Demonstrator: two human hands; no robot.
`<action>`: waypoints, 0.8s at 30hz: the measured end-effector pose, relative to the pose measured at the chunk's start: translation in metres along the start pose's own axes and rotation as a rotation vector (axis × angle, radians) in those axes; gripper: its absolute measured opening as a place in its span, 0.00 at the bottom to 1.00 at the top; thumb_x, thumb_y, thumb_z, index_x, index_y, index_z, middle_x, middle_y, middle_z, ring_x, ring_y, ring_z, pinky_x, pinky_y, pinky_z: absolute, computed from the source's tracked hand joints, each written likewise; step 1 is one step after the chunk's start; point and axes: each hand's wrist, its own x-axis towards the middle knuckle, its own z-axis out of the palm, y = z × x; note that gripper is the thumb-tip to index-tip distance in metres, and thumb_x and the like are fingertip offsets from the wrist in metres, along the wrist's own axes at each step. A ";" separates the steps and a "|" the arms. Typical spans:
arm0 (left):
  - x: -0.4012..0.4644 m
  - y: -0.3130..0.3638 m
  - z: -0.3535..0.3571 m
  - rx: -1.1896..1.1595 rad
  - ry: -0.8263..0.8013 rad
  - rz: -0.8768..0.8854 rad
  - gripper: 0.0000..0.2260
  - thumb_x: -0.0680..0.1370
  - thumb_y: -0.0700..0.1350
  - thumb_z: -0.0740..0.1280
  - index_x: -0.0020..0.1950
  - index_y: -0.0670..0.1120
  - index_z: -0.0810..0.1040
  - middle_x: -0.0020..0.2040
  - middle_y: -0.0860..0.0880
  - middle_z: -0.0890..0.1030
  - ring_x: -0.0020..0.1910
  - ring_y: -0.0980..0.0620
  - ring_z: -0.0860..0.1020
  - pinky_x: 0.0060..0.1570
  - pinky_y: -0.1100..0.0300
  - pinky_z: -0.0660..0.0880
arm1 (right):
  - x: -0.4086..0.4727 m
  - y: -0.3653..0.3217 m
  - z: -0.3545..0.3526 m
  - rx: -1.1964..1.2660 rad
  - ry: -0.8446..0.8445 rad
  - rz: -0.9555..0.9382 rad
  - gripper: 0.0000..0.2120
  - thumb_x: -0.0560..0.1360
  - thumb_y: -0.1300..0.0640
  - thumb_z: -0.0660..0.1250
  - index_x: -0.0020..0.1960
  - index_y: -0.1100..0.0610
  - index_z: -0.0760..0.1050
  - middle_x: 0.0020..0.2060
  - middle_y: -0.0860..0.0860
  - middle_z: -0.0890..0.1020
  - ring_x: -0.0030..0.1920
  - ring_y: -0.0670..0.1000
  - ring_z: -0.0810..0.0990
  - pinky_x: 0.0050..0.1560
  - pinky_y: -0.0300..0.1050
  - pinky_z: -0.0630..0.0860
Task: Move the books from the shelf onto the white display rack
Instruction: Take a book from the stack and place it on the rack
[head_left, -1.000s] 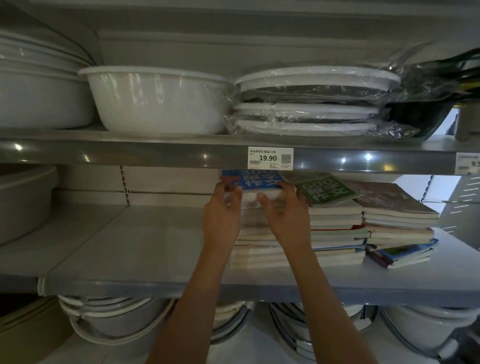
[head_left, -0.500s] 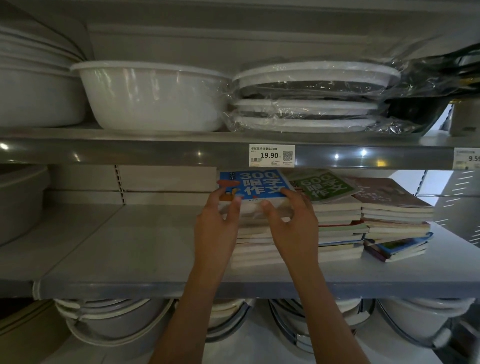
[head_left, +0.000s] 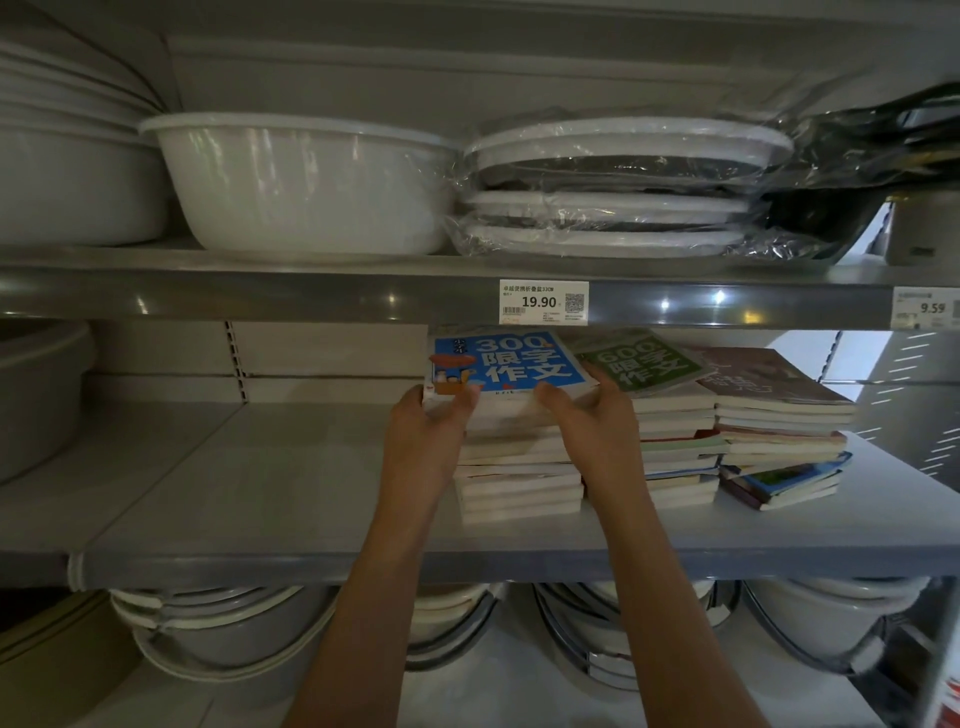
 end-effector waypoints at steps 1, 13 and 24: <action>0.000 0.000 -0.001 0.009 -0.005 0.005 0.04 0.77 0.48 0.72 0.51 0.52 0.80 0.48 0.53 0.85 0.48 0.56 0.83 0.54 0.53 0.80 | -0.001 0.000 0.000 -0.007 0.004 -0.012 0.17 0.74 0.53 0.73 0.62 0.53 0.76 0.49 0.44 0.82 0.50 0.44 0.80 0.50 0.43 0.76; -0.023 0.010 -0.007 -0.014 -0.016 0.128 0.08 0.78 0.42 0.71 0.57 0.49 0.80 0.50 0.53 0.85 0.48 0.59 0.84 0.46 0.63 0.80 | -0.024 0.000 -0.004 0.082 0.011 -0.139 0.19 0.76 0.60 0.70 0.67 0.55 0.74 0.55 0.49 0.83 0.54 0.45 0.82 0.49 0.40 0.81; -0.059 0.015 -0.025 -0.184 -0.087 0.141 0.10 0.77 0.35 0.70 0.56 0.46 0.80 0.48 0.51 0.86 0.48 0.54 0.85 0.43 0.62 0.81 | -0.067 -0.009 -0.016 0.086 0.017 -0.274 0.22 0.76 0.64 0.70 0.67 0.51 0.72 0.56 0.47 0.83 0.53 0.43 0.82 0.50 0.40 0.81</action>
